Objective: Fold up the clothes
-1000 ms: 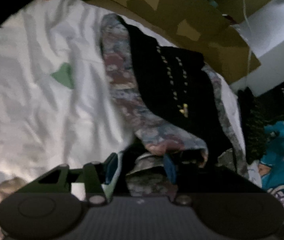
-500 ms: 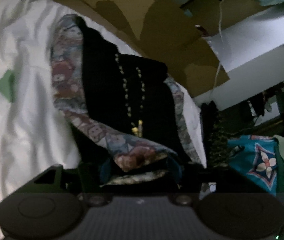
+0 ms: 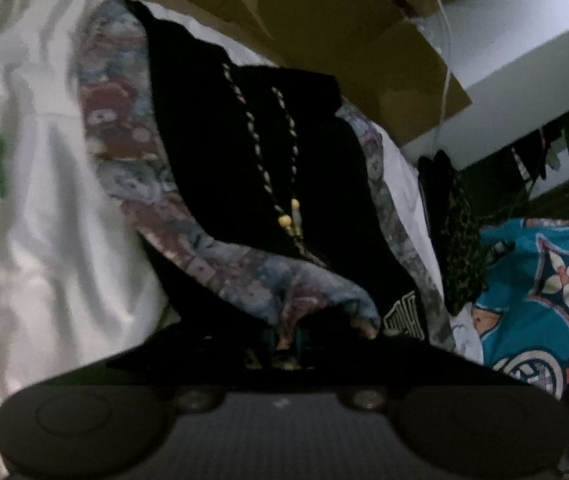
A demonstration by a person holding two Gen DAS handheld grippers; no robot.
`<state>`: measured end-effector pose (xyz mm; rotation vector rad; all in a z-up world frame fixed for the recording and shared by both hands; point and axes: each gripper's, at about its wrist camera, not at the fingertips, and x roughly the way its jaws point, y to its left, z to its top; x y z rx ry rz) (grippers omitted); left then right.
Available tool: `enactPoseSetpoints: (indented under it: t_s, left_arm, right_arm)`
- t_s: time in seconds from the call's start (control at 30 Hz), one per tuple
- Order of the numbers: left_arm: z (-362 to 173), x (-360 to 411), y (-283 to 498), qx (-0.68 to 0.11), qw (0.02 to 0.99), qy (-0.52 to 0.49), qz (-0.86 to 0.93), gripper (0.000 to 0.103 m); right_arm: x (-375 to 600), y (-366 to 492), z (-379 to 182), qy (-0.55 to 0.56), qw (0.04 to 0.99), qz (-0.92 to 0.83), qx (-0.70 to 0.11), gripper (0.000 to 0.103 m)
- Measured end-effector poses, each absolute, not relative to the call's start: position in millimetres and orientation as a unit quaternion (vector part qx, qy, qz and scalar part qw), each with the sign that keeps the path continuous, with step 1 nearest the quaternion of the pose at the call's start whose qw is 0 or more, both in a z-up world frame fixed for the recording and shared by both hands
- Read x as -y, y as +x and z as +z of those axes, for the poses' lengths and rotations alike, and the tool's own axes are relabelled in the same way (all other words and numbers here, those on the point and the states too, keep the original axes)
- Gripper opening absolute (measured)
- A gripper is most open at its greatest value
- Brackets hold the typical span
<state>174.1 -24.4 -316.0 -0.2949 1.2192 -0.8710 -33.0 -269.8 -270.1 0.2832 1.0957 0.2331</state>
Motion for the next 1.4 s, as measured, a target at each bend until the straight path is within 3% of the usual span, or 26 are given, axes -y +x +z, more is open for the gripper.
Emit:
enactPoseSetpoints:
  t_s: [0.57,0.8,0.97,1.33,1.4]
  left_arm:
    - [-299,-49,131,-0.534,0.728,-0.236,-0.360,0.008]
    - [-271,-54,153,-0.504,0.728,-0.259,-0.385,0.007]
    - [-255,-29,181,-0.505,0.719,-0.223,-0.421,0.007]
    - [-267,10,212,-0.529,0.693,-0.182,-0.455,0.007]
    - [-268,10,213,-0.531,0.691,-0.180,-0.457,0.007]
  right_arm:
    - [229,25,-230,0.056,0.852,0.169,-0.493,0.058]
    - [171,55,-230,0.026,0.853,0.199,-0.482,0.059]
    - [141,78,-233,0.024,0.862,0.185,-0.471,0.062]
    - [153,118,-253,0.142,0.877,0.081,-0.453,0.061]
    - [155,118,-255,0.152,0.879,0.073,-0.446,0.057]
